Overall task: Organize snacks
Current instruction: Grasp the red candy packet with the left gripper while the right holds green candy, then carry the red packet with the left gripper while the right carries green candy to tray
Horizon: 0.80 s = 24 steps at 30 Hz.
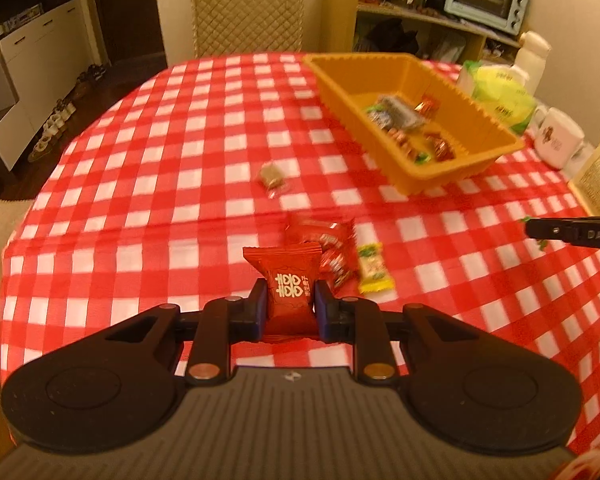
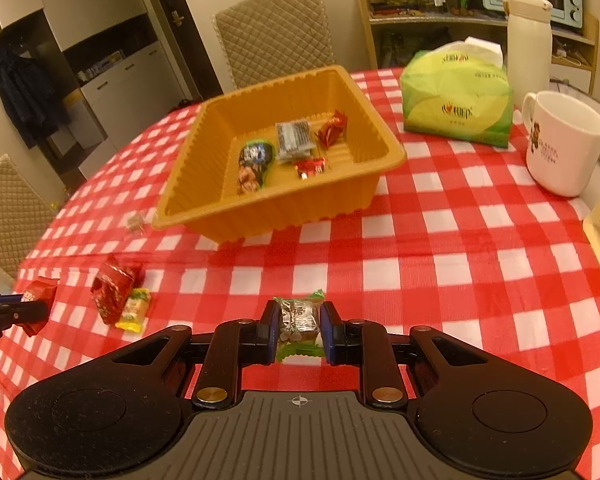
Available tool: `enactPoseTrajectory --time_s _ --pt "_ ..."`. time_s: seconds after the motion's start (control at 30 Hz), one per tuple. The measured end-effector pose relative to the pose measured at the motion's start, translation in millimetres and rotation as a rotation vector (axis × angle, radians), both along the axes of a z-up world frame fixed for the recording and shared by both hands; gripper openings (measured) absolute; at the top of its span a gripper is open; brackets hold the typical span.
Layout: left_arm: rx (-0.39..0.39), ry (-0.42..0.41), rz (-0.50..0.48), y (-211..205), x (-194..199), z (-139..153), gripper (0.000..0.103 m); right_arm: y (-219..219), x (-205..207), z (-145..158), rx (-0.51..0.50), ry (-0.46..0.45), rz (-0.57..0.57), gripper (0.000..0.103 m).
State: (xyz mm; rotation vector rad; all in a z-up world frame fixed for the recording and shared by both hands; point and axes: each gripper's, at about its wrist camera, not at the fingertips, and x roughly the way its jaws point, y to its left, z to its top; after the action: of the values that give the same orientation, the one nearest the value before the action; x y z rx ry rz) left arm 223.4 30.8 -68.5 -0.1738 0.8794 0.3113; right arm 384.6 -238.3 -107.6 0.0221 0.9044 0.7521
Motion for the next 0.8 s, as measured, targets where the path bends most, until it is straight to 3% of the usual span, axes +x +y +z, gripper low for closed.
enactPoseTrajectory --time_s 0.2,0.47,0.8 --pt "-0.02 -0.062 -0.062 -16 21 23 0.022 -1 10 20 0.041 -0.038 0.008 0.022" --pt "-0.029 -0.118 -0.146 -39 81 37 0.022 2 33 44 0.087 -0.089 0.008 0.022" --pt "-0.045 -0.122 -0.187 -55 157 39 0.022 14 69 53 0.113 -0.113 0.009 0.022"
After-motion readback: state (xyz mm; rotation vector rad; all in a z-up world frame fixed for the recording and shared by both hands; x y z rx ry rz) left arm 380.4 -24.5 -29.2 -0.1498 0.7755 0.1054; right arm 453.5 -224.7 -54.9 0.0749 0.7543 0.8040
